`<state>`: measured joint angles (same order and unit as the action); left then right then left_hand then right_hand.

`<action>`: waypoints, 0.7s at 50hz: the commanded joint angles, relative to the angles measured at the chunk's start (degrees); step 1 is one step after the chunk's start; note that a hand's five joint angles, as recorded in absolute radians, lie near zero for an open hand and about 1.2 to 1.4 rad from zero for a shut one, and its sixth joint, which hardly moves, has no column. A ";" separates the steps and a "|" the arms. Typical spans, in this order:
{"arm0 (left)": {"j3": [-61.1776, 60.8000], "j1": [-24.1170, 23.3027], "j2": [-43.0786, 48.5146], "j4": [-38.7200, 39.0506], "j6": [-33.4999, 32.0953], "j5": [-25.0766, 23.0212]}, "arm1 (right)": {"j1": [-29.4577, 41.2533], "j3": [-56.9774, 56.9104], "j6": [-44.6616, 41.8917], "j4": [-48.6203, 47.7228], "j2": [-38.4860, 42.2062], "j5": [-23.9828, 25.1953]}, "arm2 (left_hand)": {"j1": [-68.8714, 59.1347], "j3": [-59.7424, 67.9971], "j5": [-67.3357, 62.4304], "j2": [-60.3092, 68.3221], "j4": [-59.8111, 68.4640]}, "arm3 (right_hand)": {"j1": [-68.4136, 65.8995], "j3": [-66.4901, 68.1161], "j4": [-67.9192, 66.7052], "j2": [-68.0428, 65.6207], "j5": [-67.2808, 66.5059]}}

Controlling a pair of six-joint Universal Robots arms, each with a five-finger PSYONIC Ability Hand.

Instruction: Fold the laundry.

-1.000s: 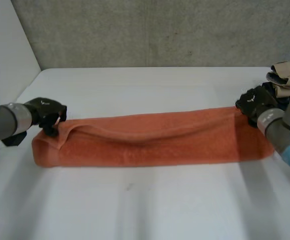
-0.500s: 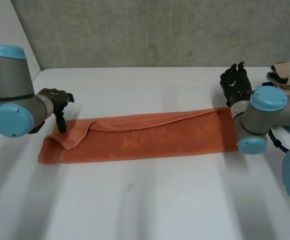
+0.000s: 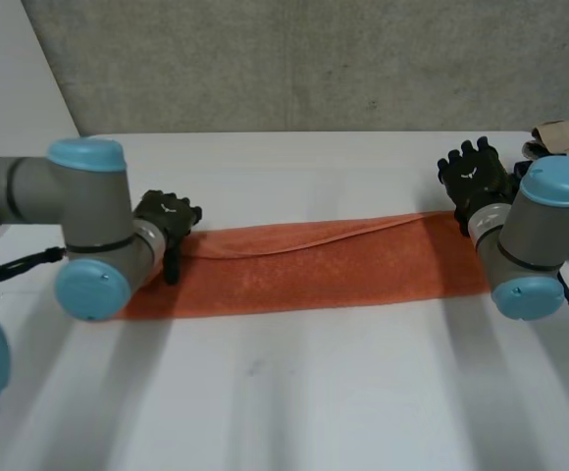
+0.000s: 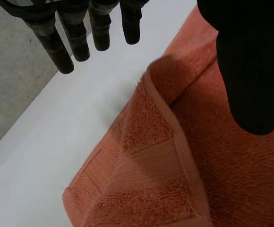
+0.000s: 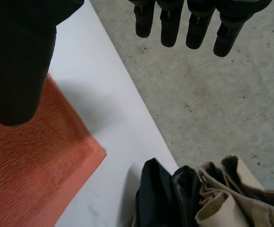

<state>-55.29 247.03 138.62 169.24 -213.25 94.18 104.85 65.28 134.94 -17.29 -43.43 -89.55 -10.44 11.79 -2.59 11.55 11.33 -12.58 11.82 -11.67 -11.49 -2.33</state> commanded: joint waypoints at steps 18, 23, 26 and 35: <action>41.14 8.64 22.49 1.37 -18.52 10.68 | -2.10 8.19 0.41 0.15 -7.63 2.89 | 0.44 -1.79 2.59 -1.55 -1.33 | 2.58 -1.82 1.67 1.49 2.33; 36.84 7.24 17.30 -1.72 -14.05 8.13 | -2.28 8.46 0.85 0.50 -7.72 3.68 | 0.44 -1.79 2.59 -1.55 -1.33 | 2.58 -1.82 1.67 1.49 2.33; 32.36 6.62 13.70 -1.28 -10.62 5.76 | -2.10 8.37 0.85 1.29 -7.46 4.12 | 0.44 -1.79 2.59 -1.55 -1.33 | 2.58 -1.82 1.67 1.49 2.33; 20.50 6.18 5.62 -0.84 -7.37 3.38 | -2.36 8.81 4.09 9.61 -9.12 4.21 | 0.44 -1.79 2.59 -1.55 -1.33 | 2.58 -1.82 1.67 1.49 2.33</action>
<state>-27.80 253.61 149.10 168.63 -222.26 98.25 102.64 73.72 136.44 -13.95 -51.16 -85.49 -10.44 11.79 -2.57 11.55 11.33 -12.58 11.82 -11.67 -11.49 -2.34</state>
